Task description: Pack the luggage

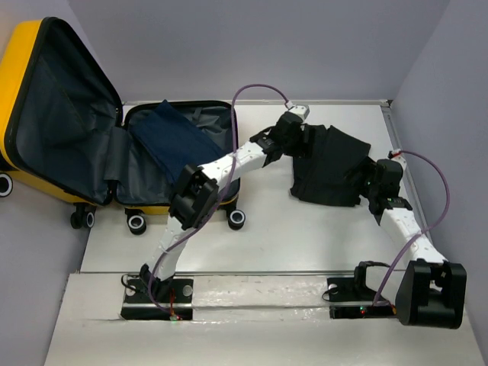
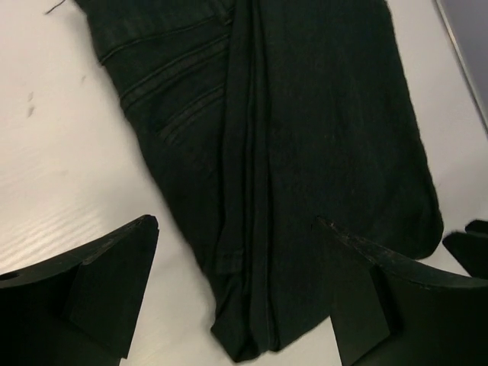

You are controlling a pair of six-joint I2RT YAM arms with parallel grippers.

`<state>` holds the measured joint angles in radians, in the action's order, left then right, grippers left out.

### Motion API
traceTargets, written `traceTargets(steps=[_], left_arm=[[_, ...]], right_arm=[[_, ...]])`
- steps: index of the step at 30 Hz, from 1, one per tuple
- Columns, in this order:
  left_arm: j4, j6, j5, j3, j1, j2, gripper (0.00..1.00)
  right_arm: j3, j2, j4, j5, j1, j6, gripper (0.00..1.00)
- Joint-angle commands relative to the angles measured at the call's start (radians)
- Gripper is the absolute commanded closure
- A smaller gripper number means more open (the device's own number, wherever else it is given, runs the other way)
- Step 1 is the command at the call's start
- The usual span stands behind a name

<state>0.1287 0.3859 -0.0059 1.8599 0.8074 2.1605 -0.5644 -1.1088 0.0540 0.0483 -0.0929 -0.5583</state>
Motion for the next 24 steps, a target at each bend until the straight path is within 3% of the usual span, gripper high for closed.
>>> traceTargets(steps=[1,3,5,10,16,24], left_arm=[[0.005,0.005,0.105,0.304,0.010,0.116,0.08],[-0.006,-0.002,0.119,0.422,0.015,0.243,0.08],[-0.032,0.007,0.092,0.484,0.013,0.297,0.07],[-0.098,0.028,0.103,0.630,0.004,0.448,0.08],[-0.173,0.019,0.067,0.648,0.004,0.513,0.10],[-0.208,0.034,0.130,0.660,0.010,0.581,0.17]], right_arm=[[-0.072,0.076,0.058,0.064,-0.002,0.040,0.14],[-0.072,0.119,0.076,0.055,-0.002,0.026,0.31],[-0.066,0.154,0.079,0.045,-0.002,0.020,0.39],[-0.074,0.248,0.102,-0.017,-0.002,0.012,0.42],[-0.080,0.303,0.102,-0.116,-0.002,0.020,0.41],[-0.052,0.302,0.086,-0.162,-0.002,0.012,0.41]])
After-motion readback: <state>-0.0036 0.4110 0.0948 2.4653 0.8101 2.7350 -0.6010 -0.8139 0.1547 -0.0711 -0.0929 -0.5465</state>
